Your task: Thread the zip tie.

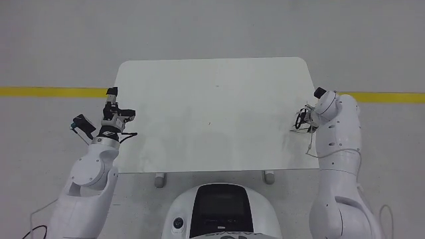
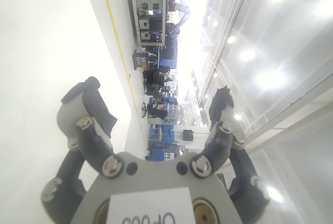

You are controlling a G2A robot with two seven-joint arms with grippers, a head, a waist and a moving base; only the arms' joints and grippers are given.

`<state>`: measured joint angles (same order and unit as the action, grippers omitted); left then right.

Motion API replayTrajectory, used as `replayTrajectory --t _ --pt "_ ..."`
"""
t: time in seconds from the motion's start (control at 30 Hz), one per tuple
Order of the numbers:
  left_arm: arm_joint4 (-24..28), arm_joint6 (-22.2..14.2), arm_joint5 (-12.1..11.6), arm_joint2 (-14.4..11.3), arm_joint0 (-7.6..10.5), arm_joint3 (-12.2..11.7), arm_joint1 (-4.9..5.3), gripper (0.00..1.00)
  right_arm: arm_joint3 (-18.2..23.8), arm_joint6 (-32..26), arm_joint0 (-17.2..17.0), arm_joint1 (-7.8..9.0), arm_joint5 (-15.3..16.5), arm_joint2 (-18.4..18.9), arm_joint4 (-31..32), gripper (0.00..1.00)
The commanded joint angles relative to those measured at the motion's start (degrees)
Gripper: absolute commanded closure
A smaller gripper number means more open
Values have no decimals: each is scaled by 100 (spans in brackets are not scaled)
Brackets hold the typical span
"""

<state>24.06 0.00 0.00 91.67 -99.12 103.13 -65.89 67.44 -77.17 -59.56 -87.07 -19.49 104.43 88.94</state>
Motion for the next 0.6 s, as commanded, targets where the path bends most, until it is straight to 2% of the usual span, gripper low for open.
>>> replayTrajectory --t 0.0,0.23,0.57 --pt "0 0 0 0 0 0 0 0 -100 103 34 -7 1 23 10 75" --pt "0 0 0 0 0 0 0 0 -419 585 141 -89 1 181 -23 75" --pt "0 0 0 0 0 0 0 0 -655 906 224 -229 1 311 75 78"
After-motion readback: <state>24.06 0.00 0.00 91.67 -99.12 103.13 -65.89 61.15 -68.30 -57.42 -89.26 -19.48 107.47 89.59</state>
